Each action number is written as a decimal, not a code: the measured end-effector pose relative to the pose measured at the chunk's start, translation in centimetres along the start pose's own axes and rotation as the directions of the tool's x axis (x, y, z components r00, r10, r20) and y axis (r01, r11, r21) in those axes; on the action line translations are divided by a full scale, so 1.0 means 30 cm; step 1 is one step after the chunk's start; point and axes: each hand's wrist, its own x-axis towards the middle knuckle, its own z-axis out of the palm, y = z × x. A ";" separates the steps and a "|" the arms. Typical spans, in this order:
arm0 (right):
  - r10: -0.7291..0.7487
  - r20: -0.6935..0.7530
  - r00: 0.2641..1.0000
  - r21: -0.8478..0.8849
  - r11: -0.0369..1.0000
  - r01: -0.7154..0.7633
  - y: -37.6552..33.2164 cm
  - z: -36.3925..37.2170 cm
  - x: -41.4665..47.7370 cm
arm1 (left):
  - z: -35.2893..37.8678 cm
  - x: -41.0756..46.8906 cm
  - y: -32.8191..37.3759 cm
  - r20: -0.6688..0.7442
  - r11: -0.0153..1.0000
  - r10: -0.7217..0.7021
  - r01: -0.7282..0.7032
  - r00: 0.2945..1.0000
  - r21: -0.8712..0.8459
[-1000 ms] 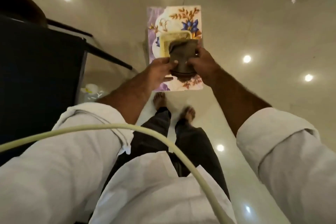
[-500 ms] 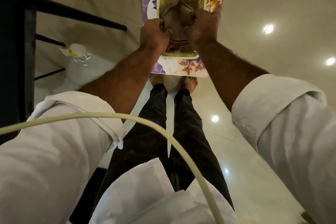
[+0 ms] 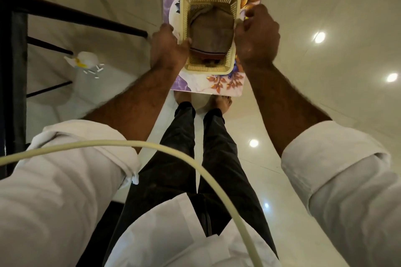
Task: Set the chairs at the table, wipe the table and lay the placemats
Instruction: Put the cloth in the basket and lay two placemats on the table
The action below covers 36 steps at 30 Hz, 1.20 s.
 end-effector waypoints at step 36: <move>0.038 0.251 0.967 0.339 0.932 -0.125 0.328 -0.096 0.416 | -0.002 0.017 -0.169 0.062 0.954 -0.101 0.114 0.993 -0.277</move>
